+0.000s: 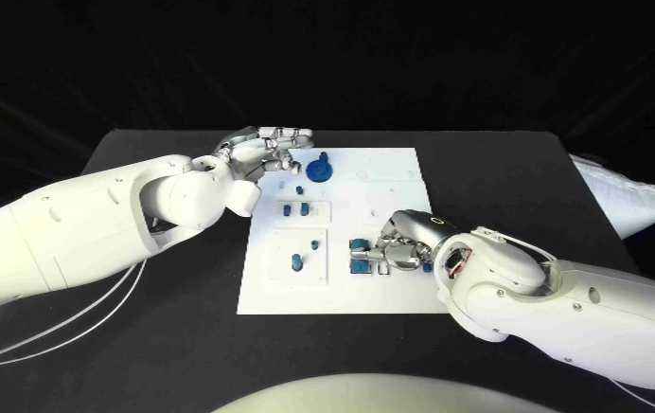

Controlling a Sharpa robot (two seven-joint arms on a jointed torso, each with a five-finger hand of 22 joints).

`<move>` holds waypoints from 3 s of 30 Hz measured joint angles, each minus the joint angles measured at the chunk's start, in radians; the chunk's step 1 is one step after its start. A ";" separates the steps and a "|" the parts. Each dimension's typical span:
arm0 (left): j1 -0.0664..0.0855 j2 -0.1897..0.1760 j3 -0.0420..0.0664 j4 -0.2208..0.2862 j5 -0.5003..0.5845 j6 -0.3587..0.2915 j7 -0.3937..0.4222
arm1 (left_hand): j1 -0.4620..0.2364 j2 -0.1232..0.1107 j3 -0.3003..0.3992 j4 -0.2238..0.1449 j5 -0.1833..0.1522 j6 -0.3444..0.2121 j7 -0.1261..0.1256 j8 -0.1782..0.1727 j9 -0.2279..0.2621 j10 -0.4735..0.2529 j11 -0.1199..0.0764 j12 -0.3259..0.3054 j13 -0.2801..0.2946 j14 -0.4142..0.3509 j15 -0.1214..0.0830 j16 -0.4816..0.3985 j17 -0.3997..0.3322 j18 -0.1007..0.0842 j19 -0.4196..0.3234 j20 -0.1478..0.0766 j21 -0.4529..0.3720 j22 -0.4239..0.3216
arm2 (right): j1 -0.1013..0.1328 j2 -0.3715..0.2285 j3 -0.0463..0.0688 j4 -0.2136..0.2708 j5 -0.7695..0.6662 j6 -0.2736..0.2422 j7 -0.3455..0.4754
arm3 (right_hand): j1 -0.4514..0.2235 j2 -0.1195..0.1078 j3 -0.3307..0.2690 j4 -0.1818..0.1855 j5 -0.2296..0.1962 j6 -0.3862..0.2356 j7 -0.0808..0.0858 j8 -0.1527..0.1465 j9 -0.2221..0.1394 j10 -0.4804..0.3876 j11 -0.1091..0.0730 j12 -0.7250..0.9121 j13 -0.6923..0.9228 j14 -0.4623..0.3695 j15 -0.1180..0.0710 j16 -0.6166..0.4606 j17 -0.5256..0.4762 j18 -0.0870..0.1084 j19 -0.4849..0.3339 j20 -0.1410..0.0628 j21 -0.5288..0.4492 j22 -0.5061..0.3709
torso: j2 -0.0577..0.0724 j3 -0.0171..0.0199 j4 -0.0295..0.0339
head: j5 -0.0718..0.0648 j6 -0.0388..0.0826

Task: Assemble the parts on the task board

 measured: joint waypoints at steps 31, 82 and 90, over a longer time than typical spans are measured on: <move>0.000 0.000 0.000 -0.001 0.000 0.001 -0.001 | 0.000 0.000 -0.003 0.003 0.000 0.000 0.000 0.000 0.000 -0.004 0.004 0.000 -0.001 0.000 0.000 0.000 -0.001 0.000 0.000 0.000 0.000 -0.001 | 0.000 -0.001 0.000 0.009 -0.040 -0.002 0.017 | 0.281 -0.027 0.081 -0.145 0.008 -0.010 0.003 -0.010 0.025 -0.009 0.013 -0.028 0.010 -0.001 0.011 -0.007 0.000 0.000 0.000 0.000 -0.008 -0.003 | 0.001 0.0000 -0.0001 | -0.002 -0.003; -0.004 0.004 -0.001 -0.002 0.000 0.000 0.002 | 0.000 0.000 -0.003 0.003 0.000 0.000 0.000 0.000 0.000 -0.004 0.004 0.000 -0.001 0.000 0.000 0.000 -0.002 0.000 0.000 0.000 0.000 -0.002 | 0.050 -0.245 -0.010 0.041 0.029 0.053 0.065 | 0.307 -0.027 0.102 -0.144 0.061 -0.096 0.045 -0.114 -0.013 -0.082 0.046 -0.239 -0.119 0.001 0.036 -0.050 0.000 0.000 -0.030 0.027 -0.040 -0.038 | 0.001 0.0026 -0.0030 | -0.037 0.016; -0.004 0.004 -0.001 -0.002 0.000 0.000 0.002 | 0.000 0.000 -0.003 0.003 0.000 0.000 0.000 0.000 0.000 -0.004 0.004 0.000 -0.001 0.000 0.000 0.000 -0.002 0.000 0.000 0.000 0.000 -0.002 | 0.042 -0.231 -0.010 0.034 0.000 0.077 0.037 | 0.307 -0.027 0.101 -0.139 0.061 -0.089 0.046 -0.114 -0.013 -0.082 0.046 -0.239 -0.119 0.001 0.036 -0.050 0.000 0.000 -0.030 0.027 -0.040 -0.038 | 0.001 0.0020 -0.0032 | -0.036 0.014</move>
